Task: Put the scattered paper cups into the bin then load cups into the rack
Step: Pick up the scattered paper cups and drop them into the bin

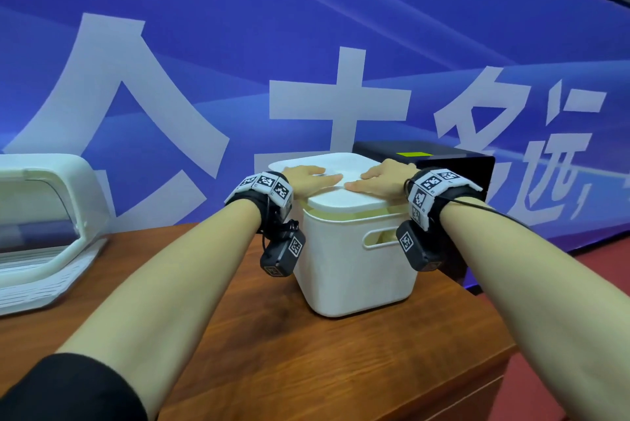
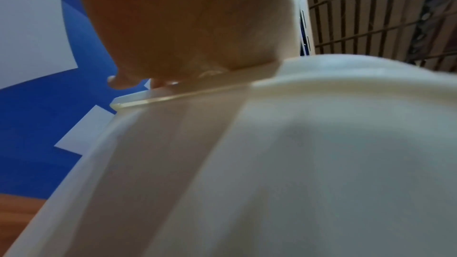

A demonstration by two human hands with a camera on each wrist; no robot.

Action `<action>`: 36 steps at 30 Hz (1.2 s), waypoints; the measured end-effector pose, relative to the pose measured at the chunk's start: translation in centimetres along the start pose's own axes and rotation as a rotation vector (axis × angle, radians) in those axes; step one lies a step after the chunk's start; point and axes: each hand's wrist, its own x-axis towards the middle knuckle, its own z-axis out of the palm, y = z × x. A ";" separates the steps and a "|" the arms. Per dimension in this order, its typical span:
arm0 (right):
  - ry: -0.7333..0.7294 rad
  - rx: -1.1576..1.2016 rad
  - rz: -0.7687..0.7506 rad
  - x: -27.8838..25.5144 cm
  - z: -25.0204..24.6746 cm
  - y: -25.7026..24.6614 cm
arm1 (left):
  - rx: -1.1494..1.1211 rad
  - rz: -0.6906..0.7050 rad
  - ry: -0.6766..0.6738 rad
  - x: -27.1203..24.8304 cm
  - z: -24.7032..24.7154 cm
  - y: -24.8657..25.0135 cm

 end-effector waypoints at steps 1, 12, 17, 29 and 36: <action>-0.006 0.000 0.010 0.2 0.0 0.1 | -0.015 -0.008 0.012 0.3 0.1 -0.1; -0.037 0.041 0.122 8.9 2.9 6.2 | 0.019 -0.102 0.037 1.5 0.2 0.0; -0.034 -0.035 0.101 4.8 1.4 4.3 | 0.063 -0.121 0.036 0.8 0.2 0.6; -0.053 0.136 0.096 0.8 1.0 2.0 | 0.154 -0.128 0.041 0.2 0.5 1.1; -0.015 0.161 0.127 1.2 2.0 2.7 | 0.135 -0.147 0.079 0.9 1.0 0.9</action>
